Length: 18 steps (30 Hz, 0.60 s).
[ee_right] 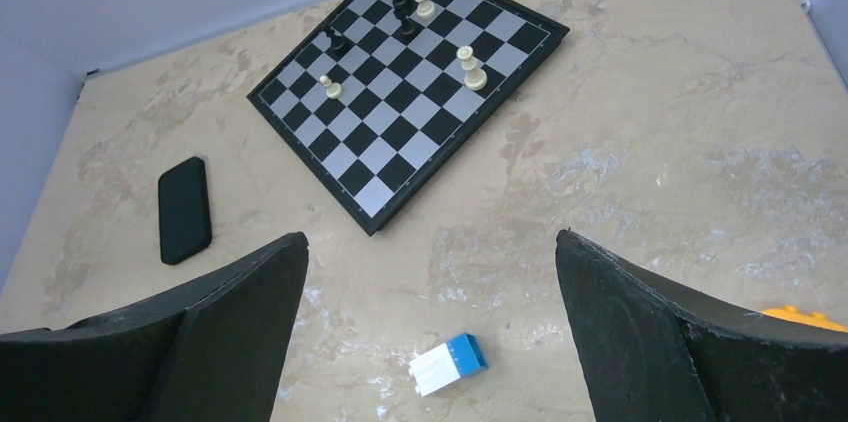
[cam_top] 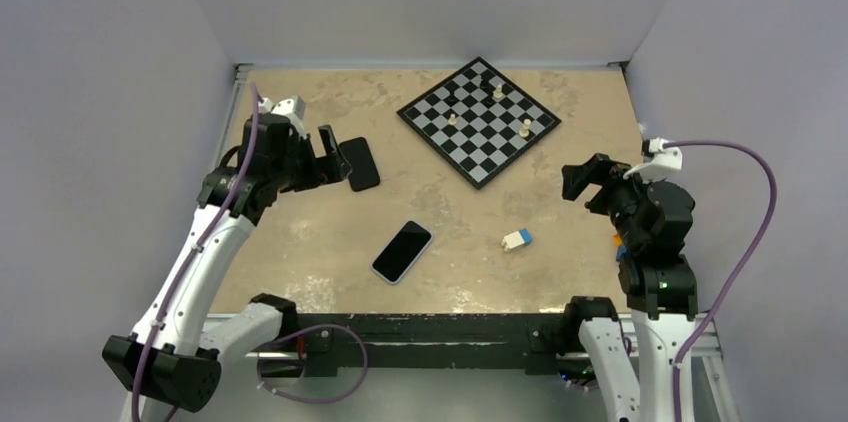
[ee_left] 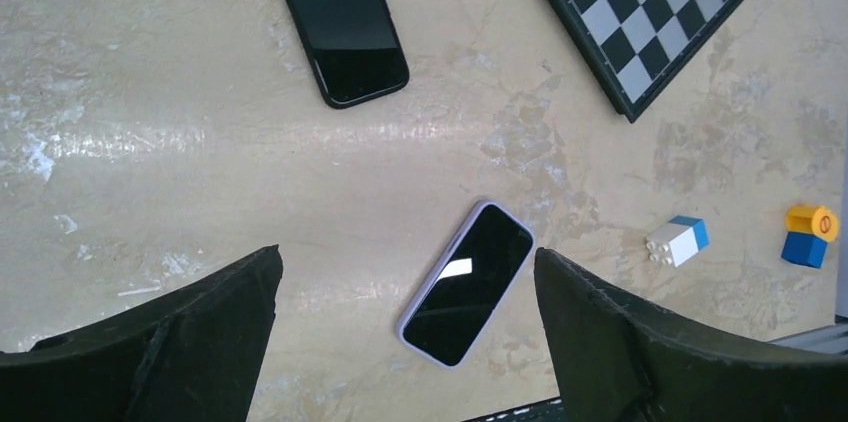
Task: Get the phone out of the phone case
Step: Pick up the phone at the center of the board.
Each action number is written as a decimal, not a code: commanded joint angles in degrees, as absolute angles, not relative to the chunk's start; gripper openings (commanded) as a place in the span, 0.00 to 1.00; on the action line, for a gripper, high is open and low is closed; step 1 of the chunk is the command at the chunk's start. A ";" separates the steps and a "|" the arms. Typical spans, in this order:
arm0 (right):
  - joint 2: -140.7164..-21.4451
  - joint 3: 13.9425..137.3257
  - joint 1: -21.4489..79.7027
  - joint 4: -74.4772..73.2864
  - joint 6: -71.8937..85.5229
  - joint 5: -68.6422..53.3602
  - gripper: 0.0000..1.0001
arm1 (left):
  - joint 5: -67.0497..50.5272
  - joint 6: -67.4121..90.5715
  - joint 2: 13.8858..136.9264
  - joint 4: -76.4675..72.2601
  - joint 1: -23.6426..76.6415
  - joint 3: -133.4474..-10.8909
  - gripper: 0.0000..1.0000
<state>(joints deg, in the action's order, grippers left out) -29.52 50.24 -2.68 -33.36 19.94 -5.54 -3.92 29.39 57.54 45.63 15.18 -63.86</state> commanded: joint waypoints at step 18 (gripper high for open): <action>-31.20 50.54 -2.81 -31.10 15.46 -15.26 0.99 | 0.66 34.28 98.27 51.77 15.38 -82.58 1.00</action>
